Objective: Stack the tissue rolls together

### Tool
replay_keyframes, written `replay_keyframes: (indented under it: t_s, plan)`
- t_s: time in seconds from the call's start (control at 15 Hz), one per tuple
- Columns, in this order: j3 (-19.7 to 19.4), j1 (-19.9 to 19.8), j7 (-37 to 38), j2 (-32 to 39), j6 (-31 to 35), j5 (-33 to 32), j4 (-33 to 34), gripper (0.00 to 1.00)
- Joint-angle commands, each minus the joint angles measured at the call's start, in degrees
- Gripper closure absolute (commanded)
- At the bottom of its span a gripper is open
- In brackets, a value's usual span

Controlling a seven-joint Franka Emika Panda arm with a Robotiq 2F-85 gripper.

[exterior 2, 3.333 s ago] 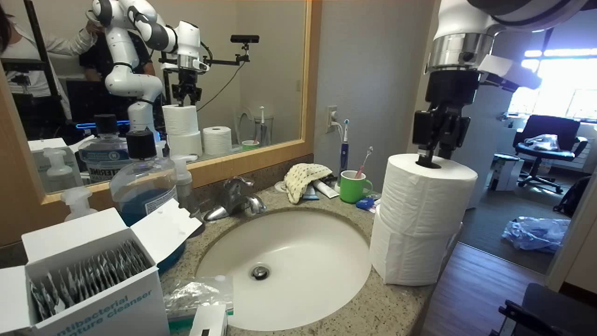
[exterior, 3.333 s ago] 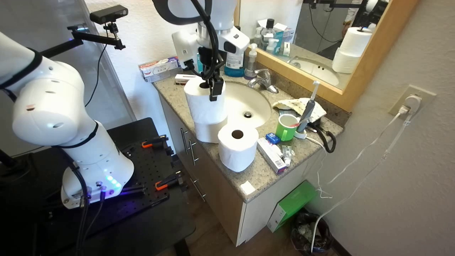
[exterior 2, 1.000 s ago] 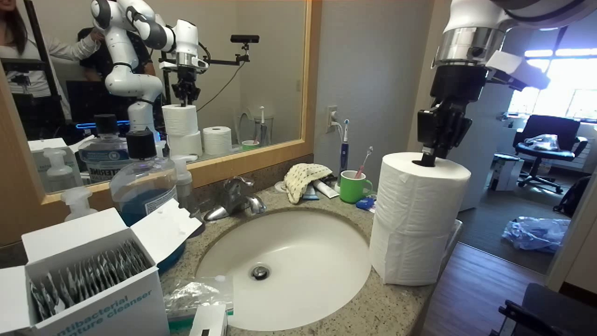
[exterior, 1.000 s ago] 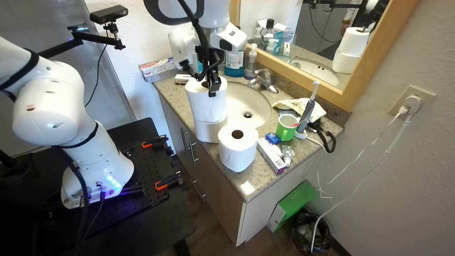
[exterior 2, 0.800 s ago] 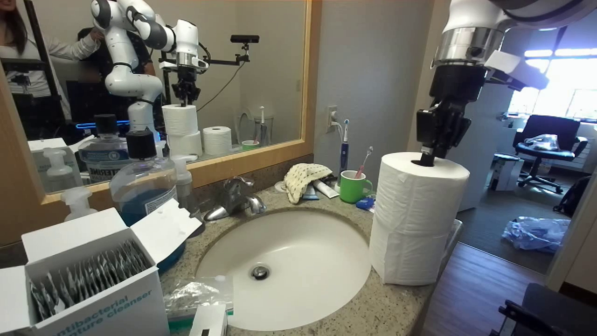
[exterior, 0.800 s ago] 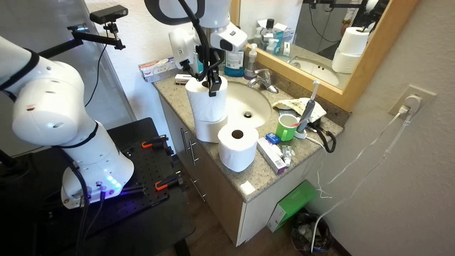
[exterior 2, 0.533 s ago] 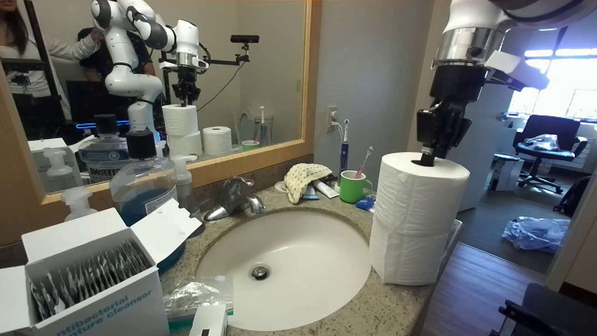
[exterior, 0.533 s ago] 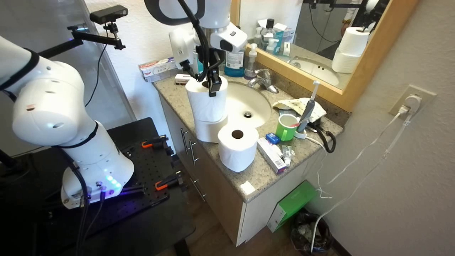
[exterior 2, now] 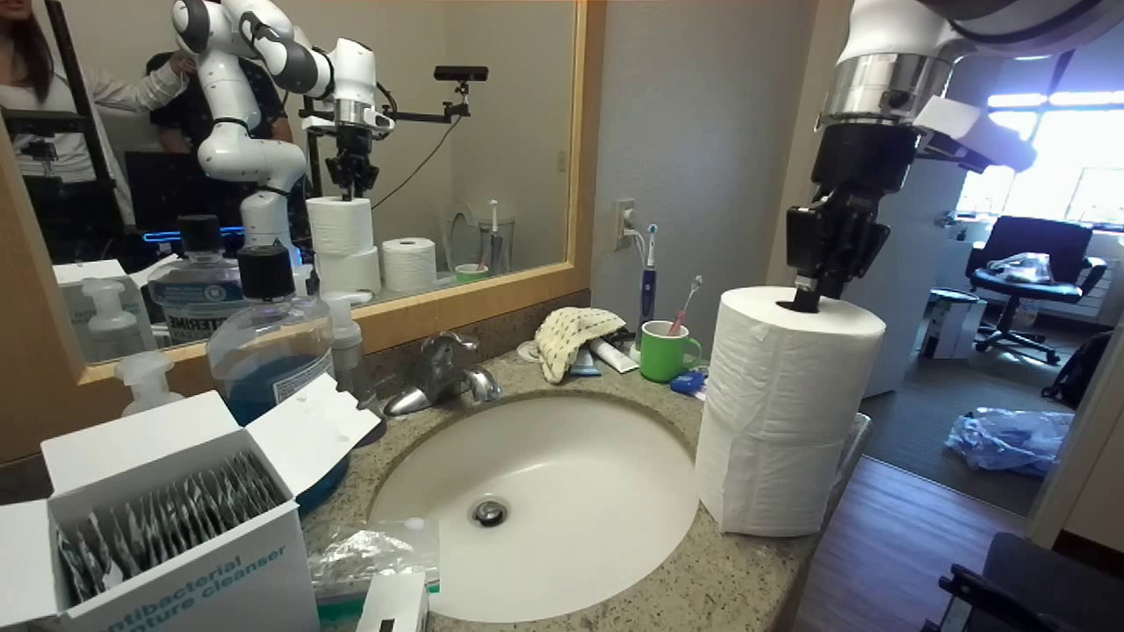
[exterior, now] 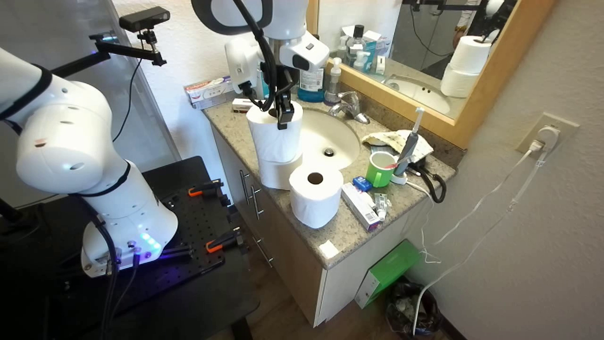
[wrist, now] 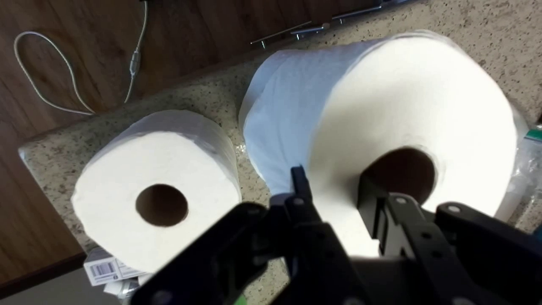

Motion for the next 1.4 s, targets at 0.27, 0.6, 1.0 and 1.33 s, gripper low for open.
replay_keyframes:
  t_s: [0.27,0.6,1.0,1.33]
  plan:
    - [-0.75,-0.83,-0.74,-1.06,0.68,1.29,-0.70,0.25]
    - [-0.11,-1.42,0.23,-3.92,-0.07,0.37,-0.69,0.33]
    - [1.18,-2.16,1.64,-12.99,-0.36,-0.63,-2.12,0.40]
    - [0.29,-2.17,0.77,-16.78,-0.29,0.05,-1.79,0.02]
